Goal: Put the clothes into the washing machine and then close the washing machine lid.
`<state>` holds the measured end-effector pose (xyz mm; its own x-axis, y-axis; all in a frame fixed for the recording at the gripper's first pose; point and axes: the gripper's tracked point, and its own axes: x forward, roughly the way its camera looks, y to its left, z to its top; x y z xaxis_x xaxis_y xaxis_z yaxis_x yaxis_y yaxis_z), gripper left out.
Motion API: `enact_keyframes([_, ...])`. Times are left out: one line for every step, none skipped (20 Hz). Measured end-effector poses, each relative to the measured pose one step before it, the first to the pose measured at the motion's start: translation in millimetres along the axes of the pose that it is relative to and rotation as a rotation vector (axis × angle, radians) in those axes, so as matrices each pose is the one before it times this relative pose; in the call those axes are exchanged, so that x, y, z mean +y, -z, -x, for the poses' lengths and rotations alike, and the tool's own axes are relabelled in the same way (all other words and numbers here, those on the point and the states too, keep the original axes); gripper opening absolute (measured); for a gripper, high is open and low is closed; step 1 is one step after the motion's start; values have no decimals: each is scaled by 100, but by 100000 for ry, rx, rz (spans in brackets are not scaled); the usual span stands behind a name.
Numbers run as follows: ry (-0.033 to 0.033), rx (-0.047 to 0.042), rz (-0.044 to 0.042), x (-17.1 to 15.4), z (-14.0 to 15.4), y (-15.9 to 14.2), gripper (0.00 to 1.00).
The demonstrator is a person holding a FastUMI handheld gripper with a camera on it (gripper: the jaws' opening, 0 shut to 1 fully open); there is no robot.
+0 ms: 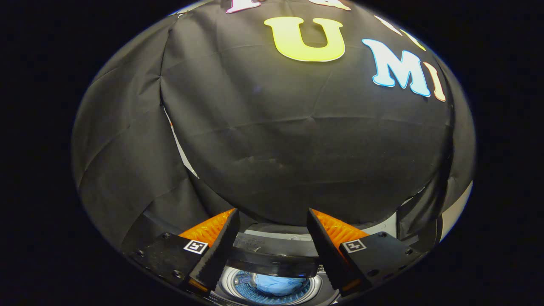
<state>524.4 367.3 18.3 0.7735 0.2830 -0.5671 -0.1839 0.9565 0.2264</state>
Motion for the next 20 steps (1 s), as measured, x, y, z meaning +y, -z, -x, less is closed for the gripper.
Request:
enact_keyframes([-193,-179,110,36,97,113,99])
enact_keyframes([-135,-207,143,9,192,30,99])
enact_keyframes([-92,-169,69,48,111,190,99])
enact_keyframes([-90,-183,162,13,215,49,99])
enact_keyframes([-81,-394,115,174,153,105,99])
enact_keyframes([60,-159,49,-58,96,69,99])
enact_keyframes([18,108,-5,70,217,189,99])
enact_keyframes([-29,65,-15,-30,60,85,99])
enact_keyframes([-104,123,101,106,171,195,99])
enact_keyframes([-76,29,40,77,173,206,99])
enact_keyframes([-106,-17,136,45,160,78,99])
enact_keyframes([-56,19,19,4,185,80,99])
enact_keyframes([35,167,-30,64,92,211,99])
enact_keyframes([34,58,-50,37,198,167,99])
enact_keyframes([-12,74,18,44,119,80,99])
enact_keyframes([-14,33,33,3,164,110,99])
enact_keyframes([-30,-103,82,63,210,131,99])
enact_keyframes([9,-85,21,45,123,98,99])
enact_keyframes([10,-185,58,64,168,244,99])
enact_keyframes([50,-50,7,30,106,136,99])
